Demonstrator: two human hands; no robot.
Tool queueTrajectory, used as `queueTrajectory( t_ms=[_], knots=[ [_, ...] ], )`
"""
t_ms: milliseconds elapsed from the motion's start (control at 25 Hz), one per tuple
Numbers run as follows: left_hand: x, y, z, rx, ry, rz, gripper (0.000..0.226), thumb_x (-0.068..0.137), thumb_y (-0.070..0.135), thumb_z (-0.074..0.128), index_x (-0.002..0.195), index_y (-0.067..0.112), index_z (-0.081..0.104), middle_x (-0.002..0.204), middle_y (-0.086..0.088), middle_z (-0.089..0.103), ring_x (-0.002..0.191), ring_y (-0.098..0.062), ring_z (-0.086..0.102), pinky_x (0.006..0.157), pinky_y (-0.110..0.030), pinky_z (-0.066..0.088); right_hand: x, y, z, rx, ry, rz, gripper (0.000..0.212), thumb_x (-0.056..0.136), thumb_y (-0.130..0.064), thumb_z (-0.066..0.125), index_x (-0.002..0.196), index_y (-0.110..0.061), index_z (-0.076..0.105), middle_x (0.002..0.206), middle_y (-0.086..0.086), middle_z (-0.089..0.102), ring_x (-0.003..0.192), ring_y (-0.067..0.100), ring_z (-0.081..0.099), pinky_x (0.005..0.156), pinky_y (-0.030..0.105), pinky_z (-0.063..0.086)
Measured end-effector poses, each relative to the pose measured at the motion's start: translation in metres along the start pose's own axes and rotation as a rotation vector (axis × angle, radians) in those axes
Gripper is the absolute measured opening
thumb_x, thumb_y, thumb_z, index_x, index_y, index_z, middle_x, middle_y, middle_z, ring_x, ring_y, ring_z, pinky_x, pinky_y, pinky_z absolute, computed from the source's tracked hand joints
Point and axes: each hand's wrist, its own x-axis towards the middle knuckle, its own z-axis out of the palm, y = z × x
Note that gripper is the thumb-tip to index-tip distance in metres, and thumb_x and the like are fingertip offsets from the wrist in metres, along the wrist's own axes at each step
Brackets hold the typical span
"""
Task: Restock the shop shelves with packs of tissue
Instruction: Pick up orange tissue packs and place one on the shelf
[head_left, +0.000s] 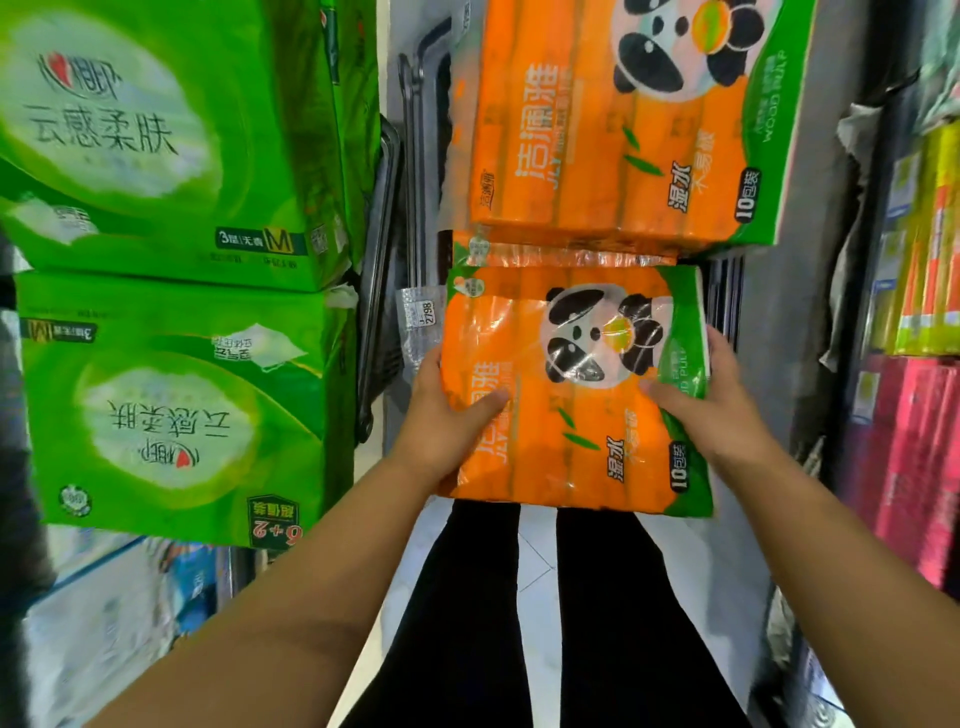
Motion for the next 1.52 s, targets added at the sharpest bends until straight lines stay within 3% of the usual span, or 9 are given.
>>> queueTrajectory(
  t_ms=[240, 440, 680, 800, 920, 1040, 1240, 1360, 1520],
  knots=[
    [-0.046, 0.011, -0.029, -0.146, -0.002, 0.01, 0.077, 0.077, 0.025, 0.077, 0.135, 0.035, 0.028, 0.118, 0.012, 0.053, 0.103, -0.007, 0.06, 0.073, -0.022, 0.053, -0.067, -0.02, -0.005, 0.099, 0.06, -0.064, 0.068, 0.081, -0.006, 0.071, 0.124, -0.043, 0.033, 0.114, -0.012, 0.057, 0.095, 0.009, 0.064, 0.063, 0.023, 0.056],
    [-0.116, 0.046, -0.063, -0.44, -0.076, -0.131, 0.093, 0.061, 0.032, 0.086, 0.138, 0.018, 0.035, 0.121, -0.009, 0.062, 0.097, -0.025, 0.069, 0.076, -0.043, 0.058, -0.147, -0.07, -0.006, -0.006, 0.047, -0.259, 0.075, 0.08, -0.004, 0.073, 0.13, -0.039, 0.03, 0.122, -0.007, 0.053, 0.105, 0.003, 0.058, 0.071, 0.012, 0.05],
    [-0.207, 0.089, -0.105, -0.499, -0.018, -0.053, 0.097, 0.06, 0.025, 0.088, 0.137, 0.029, 0.028, 0.119, -0.008, 0.063, 0.095, -0.03, 0.069, 0.08, -0.051, 0.055, -0.203, -0.142, -0.011, -0.199, -0.116, -0.389, 0.081, 0.079, -0.013, 0.075, 0.141, -0.022, 0.024, 0.126, -0.002, 0.052, 0.111, 0.015, 0.057, 0.093, 0.033, 0.048],
    [-0.249, 0.1, -0.115, -0.517, 0.102, 0.008, 0.111, 0.045, 0.034, 0.089, 0.138, 0.031, 0.029, 0.115, -0.007, 0.066, 0.093, -0.03, 0.07, 0.082, -0.052, 0.055, -0.221, -0.177, -0.013, -0.333, -0.181, -0.423, 0.086, 0.077, -0.019, 0.079, 0.141, -0.018, 0.021, 0.125, -0.002, 0.047, 0.115, 0.019, 0.053, 0.09, 0.033, 0.049],
    [-0.296, 0.104, -0.129, -0.496, 0.184, 0.097, 0.109, 0.044, 0.037, 0.09, 0.137, 0.035, 0.033, 0.11, -0.004, 0.07, 0.091, -0.029, 0.071, 0.081, -0.049, 0.056, -0.235, -0.228, -0.009, -0.645, -0.134, -0.779, 0.103, 0.064, -0.051, 0.082, 0.143, -0.019, 0.024, 0.142, 0.01, 0.034, 0.131, 0.027, 0.038, 0.109, 0.047, 0.035],
    [-0.344, 0.105, -0.152, -0.441, 0.202, 0.156, 0.105, 0.041, 0.039, 0.095, 0.13, 0.042, 0.04, 0.11, -0.004, 0.071, 0.096, -0.03, 0.07, 0.086, -0.052, 0.054, -0.253, -0.297, 0.025, -0.922, -0.412, -0.945, 0.103, 0.058, -0.065, 0.071, 0.145, -0.027, 0.031, 0.149, 0.009, 0.032, 0.135, 0.027, 0.034, 0.11, 0.047, 0.033],
    [-0.411, 0.102, -0.185, -0.342, 0.225, 0.244, 0.1, 0.04, 0.037, 0.096, 0.124, 0.046, 0.043, 0.118, -0.006, 0.066, 0.1, -0.028, 0.068, 0.081, -0.043, 0.056, -0.296, -0.328, 0.102, -0.879, -1.032, -0.621, 0.088, 0.064, -0.05, 0.081, 0.136, -0.057, 0.029, 0.139, -0.007, 0.05, 0.123, 0.016, 0.052, 0.106, 0.041, 0.041],
    [-0.444, 0.087, -0.209, -0.274, 0.332, 0.224, 0.084, 0.054, 0.029, 0.092, 0.118, 0.053, 0.043, 0.121, 0.003, 0.062, 0.1, -0.016, 0.066, 0.084, -0.033, 0.056, -0.324, -0.313, 0.141, -0.83, -1.101, -0.64, 0.085, 0.057, -0.045, 0.089, 0.126, -0.059, 0.041, 0.124, -0.011, 0.064, 0.11, 0.011, 0.064, 0.099, 0.043, 0.049],
    [-0.476, 0.051, -0.24, -0.124, 0.511, 0.211, 0.103, 0.045, 0.059, 0.087, 0.134, 0.052, 0.036, 0.137, 0.014, 0.047, 0.124, -0.013, 0.049, 0.105, -0.035, 0.04, -0.356, -0.301, 0.183, -0.731, -1.152, -0.681, 0.083, 0.061, -0.027, 0.09, 0.128, -0.046, 0.046, 0.116, -0.012, 0.067, 0.095, 0.001, 0.068, 0.073, 0.016, 0.054]
  ],
)
